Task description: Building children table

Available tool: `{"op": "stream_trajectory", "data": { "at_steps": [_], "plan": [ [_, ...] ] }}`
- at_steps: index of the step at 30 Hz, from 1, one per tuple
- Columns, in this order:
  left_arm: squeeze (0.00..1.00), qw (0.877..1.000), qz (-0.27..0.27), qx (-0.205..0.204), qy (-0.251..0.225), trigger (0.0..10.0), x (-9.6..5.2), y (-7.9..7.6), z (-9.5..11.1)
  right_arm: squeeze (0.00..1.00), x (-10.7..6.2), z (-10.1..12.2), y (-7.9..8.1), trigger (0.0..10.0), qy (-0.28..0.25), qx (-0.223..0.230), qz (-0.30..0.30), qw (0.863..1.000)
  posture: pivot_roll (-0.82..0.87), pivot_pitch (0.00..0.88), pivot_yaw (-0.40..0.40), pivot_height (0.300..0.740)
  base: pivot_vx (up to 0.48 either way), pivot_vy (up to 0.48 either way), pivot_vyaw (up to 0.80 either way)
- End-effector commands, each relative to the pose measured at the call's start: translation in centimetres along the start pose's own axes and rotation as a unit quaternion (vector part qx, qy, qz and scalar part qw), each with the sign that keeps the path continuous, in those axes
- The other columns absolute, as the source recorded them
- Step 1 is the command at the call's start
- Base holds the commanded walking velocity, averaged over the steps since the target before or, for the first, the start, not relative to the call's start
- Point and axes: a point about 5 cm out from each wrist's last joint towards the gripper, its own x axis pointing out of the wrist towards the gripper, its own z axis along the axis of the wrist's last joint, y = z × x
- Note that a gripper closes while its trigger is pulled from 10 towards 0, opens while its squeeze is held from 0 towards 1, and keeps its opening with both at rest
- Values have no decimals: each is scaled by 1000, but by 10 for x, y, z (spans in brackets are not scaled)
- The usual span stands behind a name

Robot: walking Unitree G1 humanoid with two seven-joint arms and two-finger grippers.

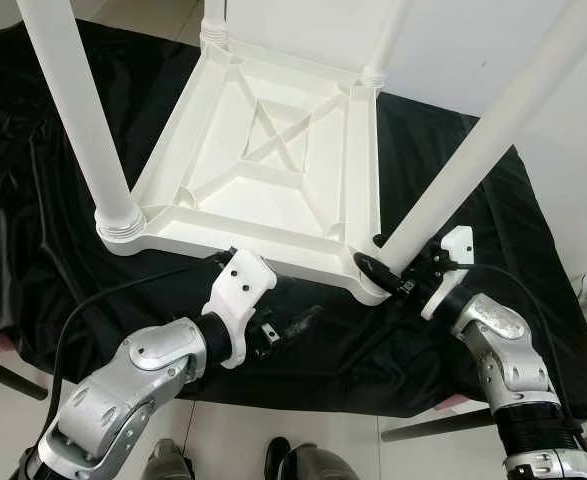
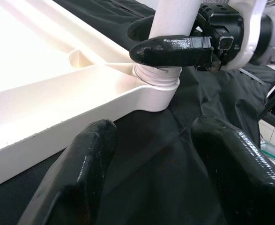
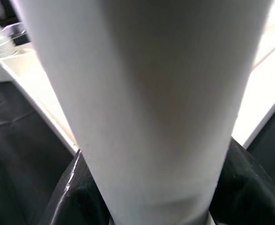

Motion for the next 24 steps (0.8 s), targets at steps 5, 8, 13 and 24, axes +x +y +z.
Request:
{"op": "stream_trajectory", "data": {
  "at_steps": [5, 8, 13, 24],
  "plan": [
    [0, 1000, -21, -3, 1, 10000, 2, -5, -1, 0, -3, -6, 7, 0, 9, 4, -12, 1000, 119, 193, -143, 740, 0, 0, 0],
    [0, 1000, -21, -4, 1, 10000, 2, -5, -1, 0, -3, -5, 14, 0, 9, 2, -35, 999, 117, 196, -145, 740, 0, 0, 0],
    [0, 1000, -20, -6, 1, 10000, 2, -7, -2, 0, -4, -2, 31, 0, 4, 20, -95, 995, 119, 194, -153, 740, 0, 0, 0],
    [0, 1000, -23, -8, 1, 10000, 3, -9, -3, 0, -8, -10, 47, 0, 35, 41, -274, 960, 119, 181, -160, 740, 0, 0, 0]
  ]
}}
